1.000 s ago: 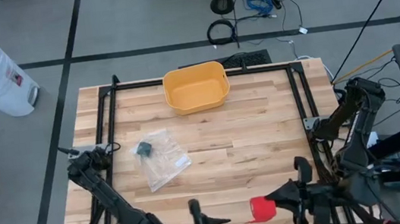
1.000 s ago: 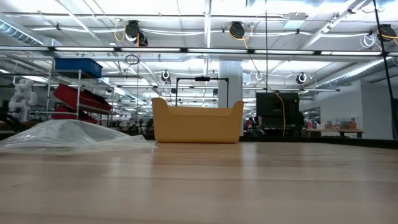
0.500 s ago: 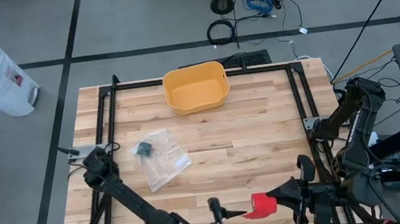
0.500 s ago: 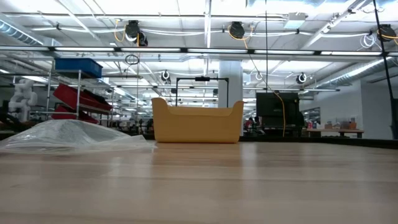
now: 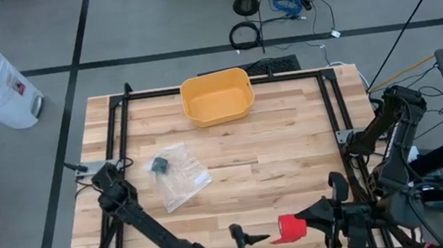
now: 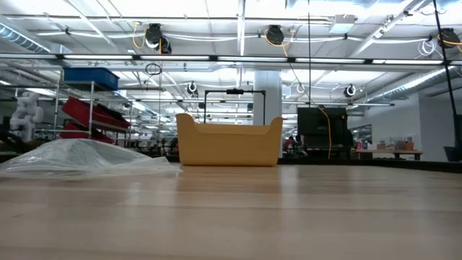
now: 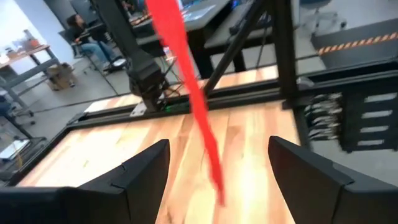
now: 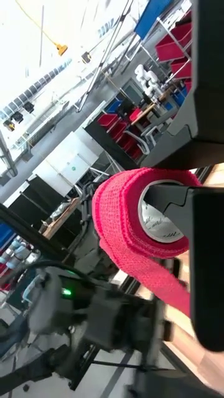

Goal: Roll bandage
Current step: Roll the red bandage

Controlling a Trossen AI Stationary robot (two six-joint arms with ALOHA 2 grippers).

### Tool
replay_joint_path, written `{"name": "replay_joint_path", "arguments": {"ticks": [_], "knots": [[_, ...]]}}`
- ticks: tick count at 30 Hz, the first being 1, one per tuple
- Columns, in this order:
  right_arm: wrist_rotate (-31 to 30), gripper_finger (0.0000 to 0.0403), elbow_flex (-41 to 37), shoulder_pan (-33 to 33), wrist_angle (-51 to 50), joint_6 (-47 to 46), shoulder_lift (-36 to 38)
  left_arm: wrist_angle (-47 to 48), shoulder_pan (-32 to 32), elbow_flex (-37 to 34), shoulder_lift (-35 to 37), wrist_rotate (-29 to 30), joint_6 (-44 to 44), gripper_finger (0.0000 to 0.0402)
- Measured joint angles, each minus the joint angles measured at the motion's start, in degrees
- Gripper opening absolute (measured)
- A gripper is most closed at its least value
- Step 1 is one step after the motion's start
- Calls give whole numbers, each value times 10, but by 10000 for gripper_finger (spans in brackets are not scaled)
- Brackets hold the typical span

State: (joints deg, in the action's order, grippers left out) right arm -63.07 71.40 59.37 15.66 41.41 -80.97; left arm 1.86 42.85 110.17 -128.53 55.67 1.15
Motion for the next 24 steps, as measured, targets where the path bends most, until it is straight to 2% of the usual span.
{"name": "replay_joint_path", "arguments": {"ticks": [10, 13, 16, 19, 24], "knots": [[1, 19, 0, 0, -1, 0, 0, -55, -21, 0, -25, -23, -17, 278], [1, 19, 0, 0, -2, 0, 0, -58, -23, 0, -25, -23, -21, 264], [1, 19, 0, 0, -2, -2, 0, -59, -23, 0, -25, -21, -35, 227], [1, 19, 0, 0, -1, -2, 0, -51, -26, 0, -25, -8, -41, 172], [1, 19, 0, 0, -1, -9, 0, 3, -39, 0, -24, 58, -45, 87]]}}
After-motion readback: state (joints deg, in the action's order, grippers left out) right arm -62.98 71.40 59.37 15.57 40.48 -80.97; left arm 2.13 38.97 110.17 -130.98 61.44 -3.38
